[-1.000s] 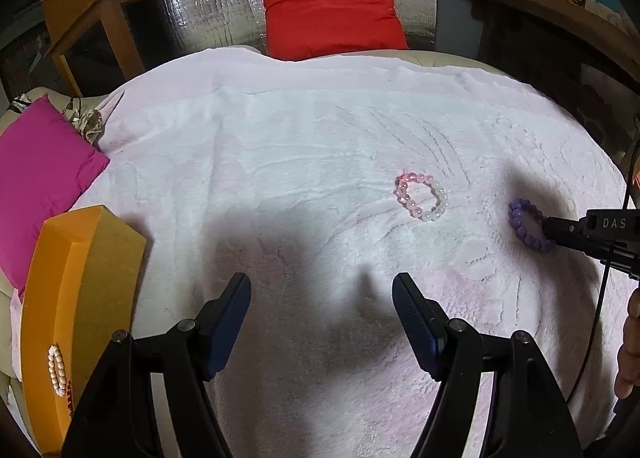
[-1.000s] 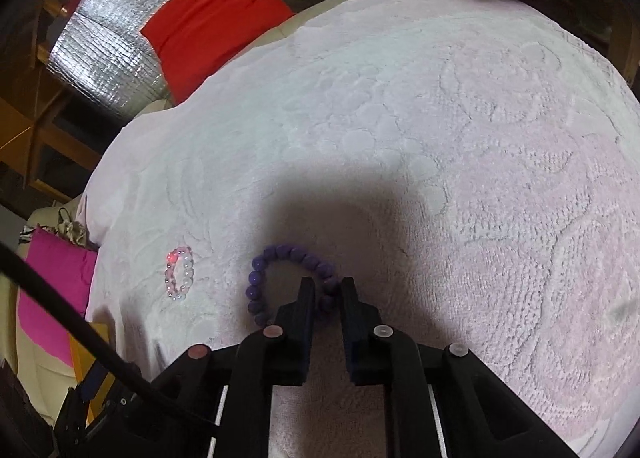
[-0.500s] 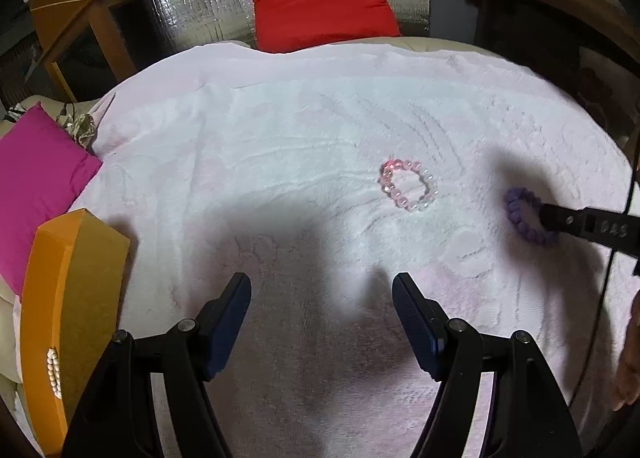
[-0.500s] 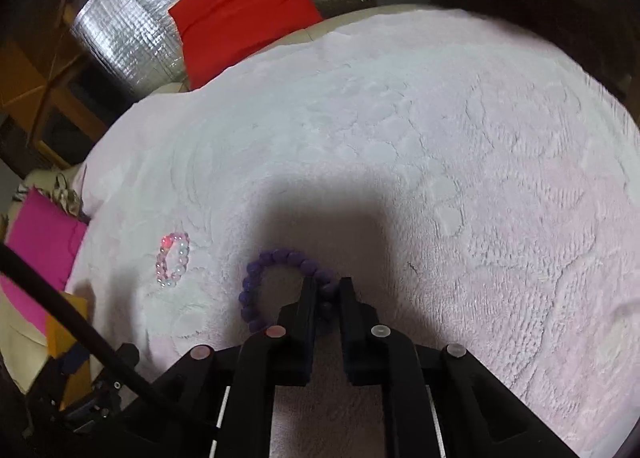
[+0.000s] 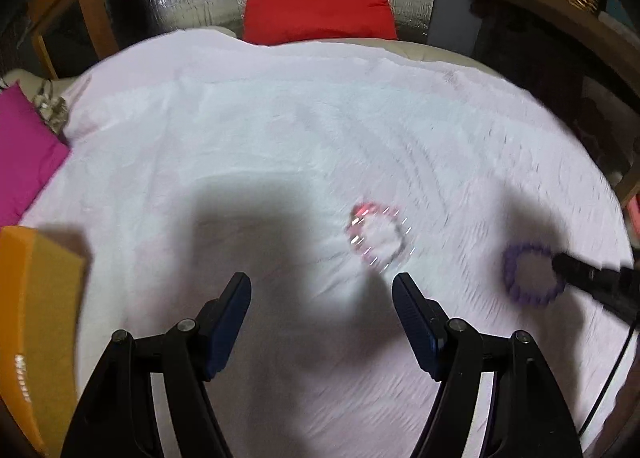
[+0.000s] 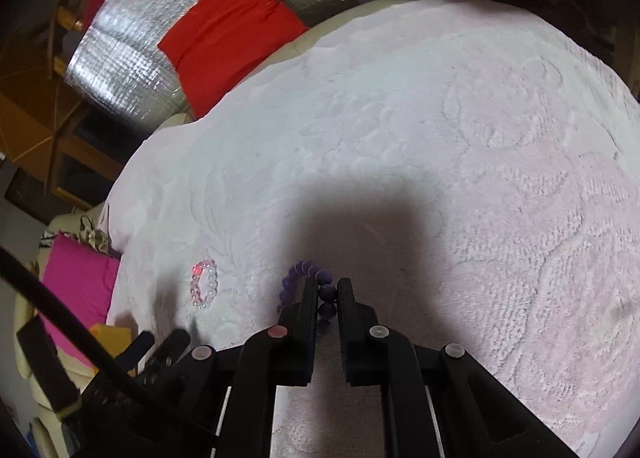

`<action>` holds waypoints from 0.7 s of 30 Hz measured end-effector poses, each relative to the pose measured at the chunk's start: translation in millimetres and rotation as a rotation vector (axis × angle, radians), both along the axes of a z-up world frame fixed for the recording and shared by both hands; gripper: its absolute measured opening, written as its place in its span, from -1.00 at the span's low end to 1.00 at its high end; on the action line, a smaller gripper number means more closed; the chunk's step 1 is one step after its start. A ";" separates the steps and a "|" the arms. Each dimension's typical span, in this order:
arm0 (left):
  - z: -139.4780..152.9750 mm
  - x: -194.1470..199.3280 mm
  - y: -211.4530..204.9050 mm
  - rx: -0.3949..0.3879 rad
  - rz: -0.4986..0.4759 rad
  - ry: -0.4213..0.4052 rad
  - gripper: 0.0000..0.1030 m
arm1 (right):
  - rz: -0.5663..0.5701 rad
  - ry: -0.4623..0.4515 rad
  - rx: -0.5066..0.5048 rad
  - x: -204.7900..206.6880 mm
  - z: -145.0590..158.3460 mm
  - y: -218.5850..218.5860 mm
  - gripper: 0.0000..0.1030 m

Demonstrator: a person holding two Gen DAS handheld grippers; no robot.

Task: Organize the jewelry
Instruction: 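Grasp the pink crystal bracelet with the left tool while the right tool grasps the purple bead bracelet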

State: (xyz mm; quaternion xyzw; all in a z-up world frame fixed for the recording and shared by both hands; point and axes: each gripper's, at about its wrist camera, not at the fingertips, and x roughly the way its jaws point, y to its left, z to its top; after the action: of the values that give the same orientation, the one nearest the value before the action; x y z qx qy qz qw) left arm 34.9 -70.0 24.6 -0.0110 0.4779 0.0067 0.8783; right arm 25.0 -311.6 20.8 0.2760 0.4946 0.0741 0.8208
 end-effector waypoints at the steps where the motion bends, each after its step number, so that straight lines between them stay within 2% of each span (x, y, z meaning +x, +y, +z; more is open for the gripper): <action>1: -2.7 6.0 -2.8 -0.018 0.000 0.004 0.43 | 0.001 0.005 0.016 0.4 -0.5 -1.8 -0.80; 5: -10.7 21.3 -17.6 -0.053 -0.018 -0.006 0.44 | 0.001 0.013 0.031 1.7 -2.6 -6.5 -0.80; 9: -17.1 28.3 -24.8 -0.035 -0.023 -0.044 0.44 | 0.010 0.027 0.041 4.8 -6.2 -8.0 -0.80; 10: -17.8 28.2 -24.4 -0.035 -0.025 -0.055 0.38 | 0.014 0.030 0.041 5.2 -7.0 -7.2 -0.80; 11: -18.3 26.8 -24.2 -0.032 -0.031 -0.067 0.08 | 0.017 0.030 0.041 5.5 -7.0 -6.8 -0.80; 12: -18.2 25.1 -25.2 -0.021 -0.047 -0.082 -0.11 | 0.024 0.030 0.041 5.7 -6.9 -5.6 -0.80; 13: -17.4 24.0 -25.7 -0.019 -0.063 -0.090 -0.43 | 0.028 0.029 0.040 5.5 -6.6 -4.8 -0.80; 14: -16.1 21.7 -25.5 -0.004 -0.073 -0.095 -0.66 | 0.032 0.027 0.039 5.5 -6.1 -3.8 -0.80; 16: -12.5 18.7 -21.8 0.014 -0.094 -0.095 -0.85 | 0.034 0.024 0.036 5.4 -5.2 -1.9 -0.80; 21: -4.3 -12.6 -8.3 0.024 -0.140 -0.090 -0.85 | 0.056 0.009 0.050 3.3 -0.4 6.8 -0.80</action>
State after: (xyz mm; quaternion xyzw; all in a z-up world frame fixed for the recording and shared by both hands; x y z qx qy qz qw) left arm 22.3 -78.2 20.3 0.0325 0.4375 -0.0498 0.8972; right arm 28.3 -304.8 20.4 0.2830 0.5039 0.1082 0.8089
